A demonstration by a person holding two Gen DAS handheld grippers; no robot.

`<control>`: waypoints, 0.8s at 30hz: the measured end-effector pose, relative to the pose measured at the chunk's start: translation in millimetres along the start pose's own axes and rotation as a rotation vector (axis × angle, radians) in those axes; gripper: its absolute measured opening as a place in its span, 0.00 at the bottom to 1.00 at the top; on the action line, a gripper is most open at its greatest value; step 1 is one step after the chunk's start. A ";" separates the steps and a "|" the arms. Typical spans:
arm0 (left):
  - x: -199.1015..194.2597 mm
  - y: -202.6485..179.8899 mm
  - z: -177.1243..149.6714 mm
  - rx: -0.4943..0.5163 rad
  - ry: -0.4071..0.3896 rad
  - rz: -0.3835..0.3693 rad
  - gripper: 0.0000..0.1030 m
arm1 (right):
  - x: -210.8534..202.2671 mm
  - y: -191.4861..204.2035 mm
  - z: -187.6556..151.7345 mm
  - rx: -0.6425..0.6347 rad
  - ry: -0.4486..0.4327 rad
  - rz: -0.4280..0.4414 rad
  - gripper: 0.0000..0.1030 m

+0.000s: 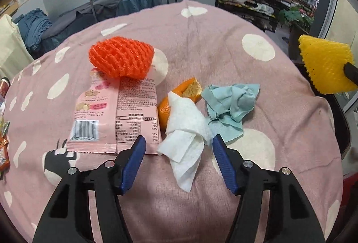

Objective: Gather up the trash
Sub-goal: 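Grasp the yellow foam net with the right gripper while the left reaches the white tissue, then grasp the white tissue with the left gripper while the right drops the yellow net into the bin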

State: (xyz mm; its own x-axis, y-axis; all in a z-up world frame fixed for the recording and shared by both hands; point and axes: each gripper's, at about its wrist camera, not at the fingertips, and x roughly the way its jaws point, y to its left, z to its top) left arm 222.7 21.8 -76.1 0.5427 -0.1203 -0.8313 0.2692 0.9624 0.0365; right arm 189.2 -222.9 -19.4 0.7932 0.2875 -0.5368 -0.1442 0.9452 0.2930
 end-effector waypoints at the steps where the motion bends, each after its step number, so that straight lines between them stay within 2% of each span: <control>1: 3.5 -1.0 1.2 0.003 0.015 0.003 0.40 | -1.8 -1.2 -1.1 0.003 -0.003 -0.001 0.13; 2: 3.3 -2.2 0.8 0.009 0.015 0.007 0.31 | -5.8 -4.2 -2.5 0.007 -0.008 -0.005 0.13; 3: 0.5 -3.5 -0.1 0.015 0.004 0.004 0.17 | -8.0 -6.1 -3.1 0.010 -0.011 -0.008 0.13; 4: -3.9 -3.3 -1.7 0.011 -0.014 -0.001 0.15 | -9.9 -7.4 -3.9 0.014 -0.014 -0.010 0.13; 7: -27.6 -0.4 -6.6 -0.041 -0.090 -0.063 0.14 | -19.2 -17.9 -6.5 0.039 -0.029 -0.019 0.13; 11: -61.8 -9.6 -14.4 -0.044 -0.196 -0.065 0.14 | -35.0 -36.4 -12.6 0.081 -0.054 -0.043 0.13; 14: -85.0 -23.3 -20.7 -0.038 -0.254 -0.106 0.14 | -45.5 -50.8 -16.3 0.109 -0.071 -0.073 0.13; 18: -96.6 -49.6 -21.7 -0.010 -0.287 -0.163 0.14 | -57.2 -71.7 -20.1 0.159 -0.087 -0.112 0.13; 24: -91.0 -100.2 -19.7 0.043 -0.269 -0.263 0.14 | -62.1 -107.5 -29.6 0.241 -0.067 -0.174 0.13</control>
State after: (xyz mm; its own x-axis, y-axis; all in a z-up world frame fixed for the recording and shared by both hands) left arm 130.7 -58.9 -15.0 0.6386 -0.4274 -0.6400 0.4573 0.8796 -0.1311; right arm 137.9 -337.8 -40.9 0.8324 0.1054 -0.5441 0.1358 0.9131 0.3845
